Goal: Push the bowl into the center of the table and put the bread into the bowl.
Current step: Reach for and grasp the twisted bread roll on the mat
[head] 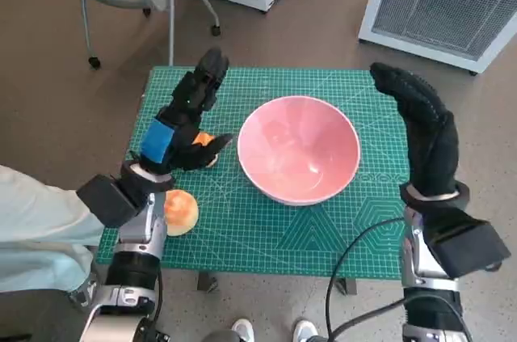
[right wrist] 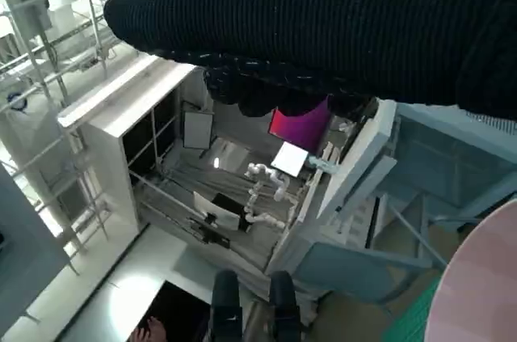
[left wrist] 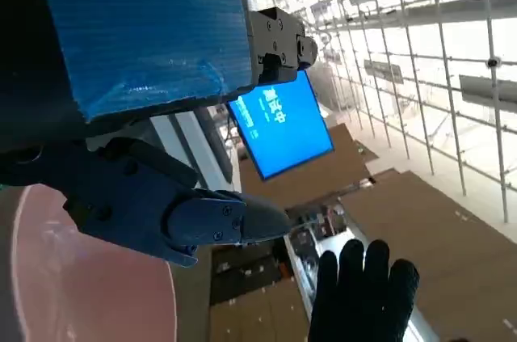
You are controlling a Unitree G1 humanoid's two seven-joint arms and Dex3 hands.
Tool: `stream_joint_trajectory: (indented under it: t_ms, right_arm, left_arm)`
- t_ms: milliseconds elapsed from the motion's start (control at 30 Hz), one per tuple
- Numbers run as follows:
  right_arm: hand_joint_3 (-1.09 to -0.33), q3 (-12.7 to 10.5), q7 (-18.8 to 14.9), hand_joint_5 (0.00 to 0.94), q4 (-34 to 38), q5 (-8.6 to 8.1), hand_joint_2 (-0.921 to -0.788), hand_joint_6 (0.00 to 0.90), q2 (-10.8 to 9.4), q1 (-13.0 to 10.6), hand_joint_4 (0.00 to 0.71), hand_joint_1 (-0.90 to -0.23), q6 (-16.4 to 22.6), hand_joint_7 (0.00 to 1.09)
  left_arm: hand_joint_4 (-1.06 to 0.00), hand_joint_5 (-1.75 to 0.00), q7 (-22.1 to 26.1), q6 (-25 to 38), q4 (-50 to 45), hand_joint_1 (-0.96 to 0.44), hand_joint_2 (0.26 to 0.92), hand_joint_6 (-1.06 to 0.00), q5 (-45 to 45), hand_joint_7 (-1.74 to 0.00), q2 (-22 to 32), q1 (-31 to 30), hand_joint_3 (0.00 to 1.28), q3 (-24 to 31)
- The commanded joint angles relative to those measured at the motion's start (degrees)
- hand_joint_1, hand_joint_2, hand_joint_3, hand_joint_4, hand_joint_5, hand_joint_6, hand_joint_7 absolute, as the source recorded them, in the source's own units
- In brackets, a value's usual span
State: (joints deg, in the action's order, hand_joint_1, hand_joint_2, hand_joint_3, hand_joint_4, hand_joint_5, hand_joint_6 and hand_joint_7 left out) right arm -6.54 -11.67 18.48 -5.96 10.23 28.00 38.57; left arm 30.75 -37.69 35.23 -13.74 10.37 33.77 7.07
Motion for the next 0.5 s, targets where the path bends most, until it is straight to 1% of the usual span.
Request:
stream_joint_trajectory:
  t_ms: [33,200,267,300,433,467,500]
  right_arm:
    - [-0.768,0.18,0.19,0.001,0.23,0.83,-0.921,0.015,0.3,-1.37,0.249,-0.588,-0.91,0.61]
    - [-0.768,0.27,0.31,0.001,0.03,0.88,-0.921,0.009,0.14,-1.43,0.25,-0.586,-1.1,0.62]
    - [-0.768,0.33,0.22,0.001,-0.19,0.77,-0.921,0.008,0.07,-1.46,0.25,-0.584,-1.25,0.62]
    - [-0.768,0.34,0.19,0.001,-0.26,0.74,-0.921,0.007,0.05,-1.49,0.25,-0.583,-1.29,0.62]
    - [-0.769,0.33,0.18,0.001,-0.39,0.75,-0.921,0.004,0.03,-1.55,0.25,-0.581,-1.37,0.62]
    - [-0.769,0.39,-0.12,0.001,-0.5,0.39,-0.921,0.004,0.05,-1.43,0.25,-0.581,-1.61,0.62]
    - [-0.769,0.43,-0.4,0.0,-0.59,0.05,-0.921,0.003,0.08,-1.28,0.249,-0.582,-1.88,0.62]
  left_arm:
    - [-0.07,0.0,0.83,-0.27,-0.86,-0.56,0.921,-0.15,0.04,-0.01,1.29,0.84,0.3,0.01]
    - [-0.07,0.0,-0.08,-0.13,-2.17,-0.56,0.921,-0.14,4.1,-0.01,5.46,0.87,0.3,-0.21]
    - [-0.07,0.0,-0.95,2.01,-4.52,-0.56,0.921,-0.14,8.59,0.0,9.49,0.55,0.28,-0.81]
    - [-0.07,0.0,-1.22,2.68,-5.28,-0.57,0.921,-0.14,9.74,-0.01,10.44,0.39,0.27,-0.97]
    - [-0.07,0.0,-1.98,3.94,-6.67,-0.57,0.921,-0.15,10.79,-0.01,11.1,-0.05,0.24,-1.3]
    - [-0.07,0.0,-1.69,7.45,-8.78,-0.57,0.921,-0.15,13.64,-0.01,14.55,0.25,0.24,-1.73]
    - [-0.07,0.0,-1.56,10.84,-10.66,-0.54,0.91,-0.17,16.48,-0.01,17.78,0.66,0.17,-2.19]
